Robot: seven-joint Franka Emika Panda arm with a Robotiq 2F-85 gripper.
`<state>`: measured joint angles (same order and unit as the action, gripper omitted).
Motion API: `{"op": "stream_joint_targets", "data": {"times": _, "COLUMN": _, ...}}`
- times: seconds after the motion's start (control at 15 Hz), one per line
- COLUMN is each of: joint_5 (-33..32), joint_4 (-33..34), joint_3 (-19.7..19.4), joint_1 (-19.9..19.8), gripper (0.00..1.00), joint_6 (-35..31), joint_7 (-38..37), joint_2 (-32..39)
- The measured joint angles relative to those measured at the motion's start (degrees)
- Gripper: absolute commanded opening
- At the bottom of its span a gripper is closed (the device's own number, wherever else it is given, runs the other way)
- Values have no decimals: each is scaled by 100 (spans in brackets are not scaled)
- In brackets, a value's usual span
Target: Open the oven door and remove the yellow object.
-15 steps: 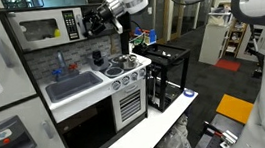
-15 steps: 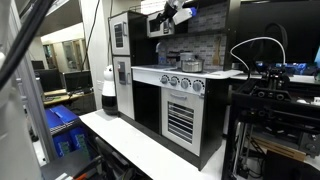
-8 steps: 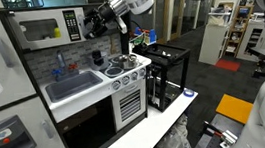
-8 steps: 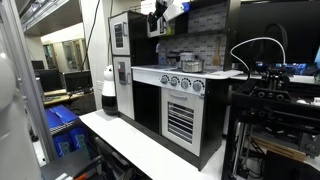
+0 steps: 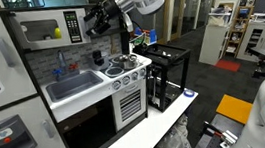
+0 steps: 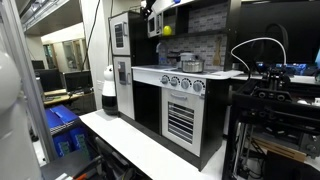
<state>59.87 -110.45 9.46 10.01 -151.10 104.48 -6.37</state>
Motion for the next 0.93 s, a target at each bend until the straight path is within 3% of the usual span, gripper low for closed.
{"op": "stream_joint_targets", "data": {"times": 0.27, "joint_5": 20, "joint_4": -570, "joint_3": 84, "joint_1": 29, "gripper": 100, "joint_6": -682, "joint_7": -538, "joint_2": -658}}
{"op": "stream_joint_targets", "data": {"times": 0.6, "joint_5": -3, "joint_4": -1218, "joint_3": 88, "joint_1": 14, "gripper": 100, "joint_6": -814, "joint_7": -973, "joint_2": -1331}}
{"op": "stream_joint_targets", "data": {"times": 0.93, "joint_5": 131, "joint_4": -1396, "joint_3": -647, "joint_1": 2, "gripper": 100, "joint_6": -108, "joint_7": -794, "joint_2": -1478}}
